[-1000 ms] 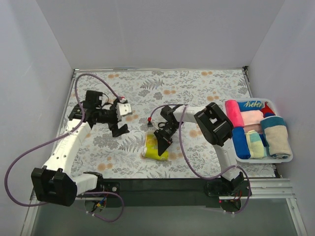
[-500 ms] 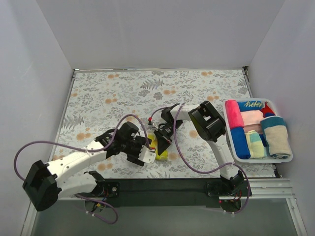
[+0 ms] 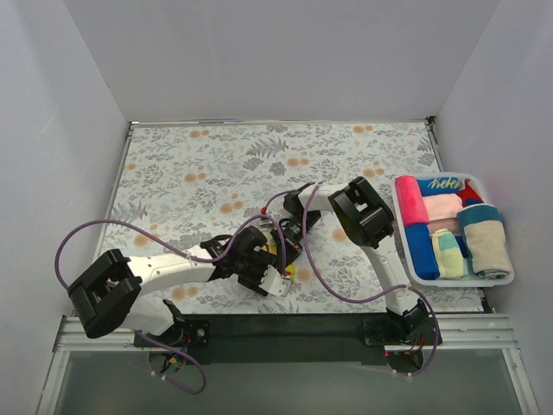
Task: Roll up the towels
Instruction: Roll the towel
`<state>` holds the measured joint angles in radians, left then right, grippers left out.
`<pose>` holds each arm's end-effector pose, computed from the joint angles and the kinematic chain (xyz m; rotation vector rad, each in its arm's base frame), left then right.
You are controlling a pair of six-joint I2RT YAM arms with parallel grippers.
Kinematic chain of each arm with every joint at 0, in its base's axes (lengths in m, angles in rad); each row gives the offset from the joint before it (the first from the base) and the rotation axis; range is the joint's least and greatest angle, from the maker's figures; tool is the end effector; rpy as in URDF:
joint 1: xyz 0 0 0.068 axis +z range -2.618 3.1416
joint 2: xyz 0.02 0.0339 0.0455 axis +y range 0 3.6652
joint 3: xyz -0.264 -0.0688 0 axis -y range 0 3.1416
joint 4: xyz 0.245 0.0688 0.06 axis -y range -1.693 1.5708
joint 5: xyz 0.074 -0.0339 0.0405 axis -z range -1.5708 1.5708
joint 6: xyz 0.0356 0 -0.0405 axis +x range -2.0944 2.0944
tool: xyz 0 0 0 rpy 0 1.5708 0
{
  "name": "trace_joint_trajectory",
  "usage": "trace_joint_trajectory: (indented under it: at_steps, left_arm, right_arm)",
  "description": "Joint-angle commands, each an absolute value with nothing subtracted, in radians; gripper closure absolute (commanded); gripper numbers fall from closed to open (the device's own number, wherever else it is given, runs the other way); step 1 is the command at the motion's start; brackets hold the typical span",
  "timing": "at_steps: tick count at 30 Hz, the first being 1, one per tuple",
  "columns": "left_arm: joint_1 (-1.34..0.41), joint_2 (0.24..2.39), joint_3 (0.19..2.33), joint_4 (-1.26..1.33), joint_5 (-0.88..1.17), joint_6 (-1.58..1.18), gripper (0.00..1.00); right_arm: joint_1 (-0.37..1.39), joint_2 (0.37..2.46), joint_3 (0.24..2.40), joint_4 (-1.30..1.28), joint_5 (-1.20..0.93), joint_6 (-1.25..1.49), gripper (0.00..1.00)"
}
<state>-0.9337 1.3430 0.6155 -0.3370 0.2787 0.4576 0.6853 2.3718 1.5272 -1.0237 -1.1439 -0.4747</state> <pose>0.1324 -0.1953 0.1579 1.7833 1.9850 -0.5262 0.2823 0.2726 0.0691 1.0980 -2.0895 -1.4671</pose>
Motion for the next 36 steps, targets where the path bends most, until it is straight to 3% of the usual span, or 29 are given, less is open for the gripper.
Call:
trace_joint_trajectory:
  at_steps: [1,6,11,19,29,36]
  left_arm:
    - [-0.939,1.358,0.578,-0.272,0.235,0.475,0.50]
    - [-0.939,1.379,0.566,-0.311,0.255,0.505,0.77]
    - [-0.937,1.402,0.621,-0.507,0.331,0.466,0.99]
    - [-0.885,1.491,0.715,-0.767,0.566,0.483,1.00]
    - [-0.675,1.836,1.014,-1.044,0.774,0.537,0.99]
    - [-0.572,2.072,1.176,-1.215,0.798,0.613,0.94]
  right_arm:
    - [0.684,2.451,1.516,-0.923,-0.930,-0.557,0.99]
    - [0.683,2.451,1.525,-0.920,-0.919,-0.534,0.99]
    - [0.669,2.390,1.532,-0.923,-0.905,-0.486,0.78]
    - [0.588,2.220,1.525,-0.919,-0.847,-0.417,0.48]
    - [0.496,1.895,1.370,-0.766,-0.686,-0.341,0.46]
    - [0.503,1.638,1.204,-0.638,-0.592,-0.339,0.47]
